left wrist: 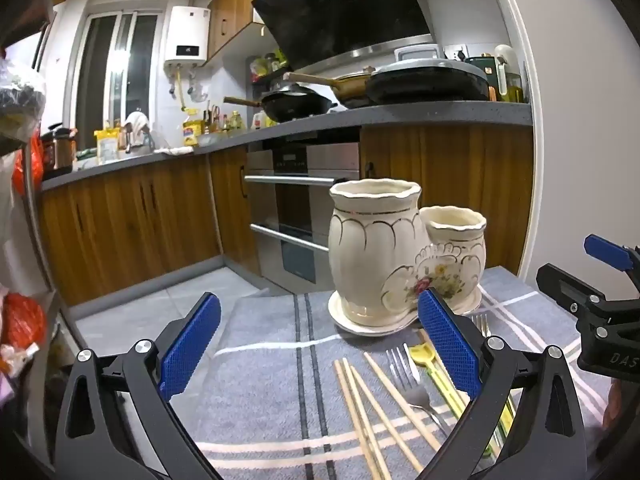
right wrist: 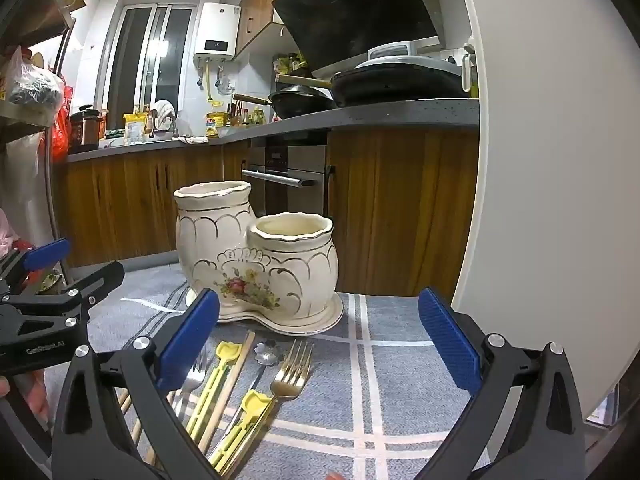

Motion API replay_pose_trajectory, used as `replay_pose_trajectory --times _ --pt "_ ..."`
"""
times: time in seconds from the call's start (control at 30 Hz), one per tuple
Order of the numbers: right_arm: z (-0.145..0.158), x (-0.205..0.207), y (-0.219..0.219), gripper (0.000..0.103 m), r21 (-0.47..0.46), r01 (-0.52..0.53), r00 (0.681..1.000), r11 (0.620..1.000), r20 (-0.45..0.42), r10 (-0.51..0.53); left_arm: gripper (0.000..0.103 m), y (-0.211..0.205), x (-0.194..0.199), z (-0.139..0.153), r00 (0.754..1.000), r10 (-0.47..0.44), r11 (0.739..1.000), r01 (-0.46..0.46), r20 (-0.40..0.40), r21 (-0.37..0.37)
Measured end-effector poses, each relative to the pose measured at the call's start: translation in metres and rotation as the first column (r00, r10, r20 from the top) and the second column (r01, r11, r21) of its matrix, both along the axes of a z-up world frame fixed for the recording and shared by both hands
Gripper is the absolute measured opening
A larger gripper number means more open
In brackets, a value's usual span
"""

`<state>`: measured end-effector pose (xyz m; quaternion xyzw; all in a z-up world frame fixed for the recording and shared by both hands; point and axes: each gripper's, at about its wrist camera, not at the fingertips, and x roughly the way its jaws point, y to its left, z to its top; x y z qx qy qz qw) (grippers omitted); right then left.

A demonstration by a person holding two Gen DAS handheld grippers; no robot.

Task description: Organize utensils

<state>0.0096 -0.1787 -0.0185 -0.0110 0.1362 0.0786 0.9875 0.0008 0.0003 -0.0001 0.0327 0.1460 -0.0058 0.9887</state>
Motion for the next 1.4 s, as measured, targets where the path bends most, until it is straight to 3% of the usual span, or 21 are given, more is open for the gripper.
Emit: replay_pose_trajectory --times 1.4 --pt "0.0004 -0.0004 0.0008 0.098 -0.007 0.004 1.0 1.0 0.011 -0.004 0.098 0.0027 0.0016 -0.0027 1.0 0.003 1.0 -0.003 -0.001 -0.009"
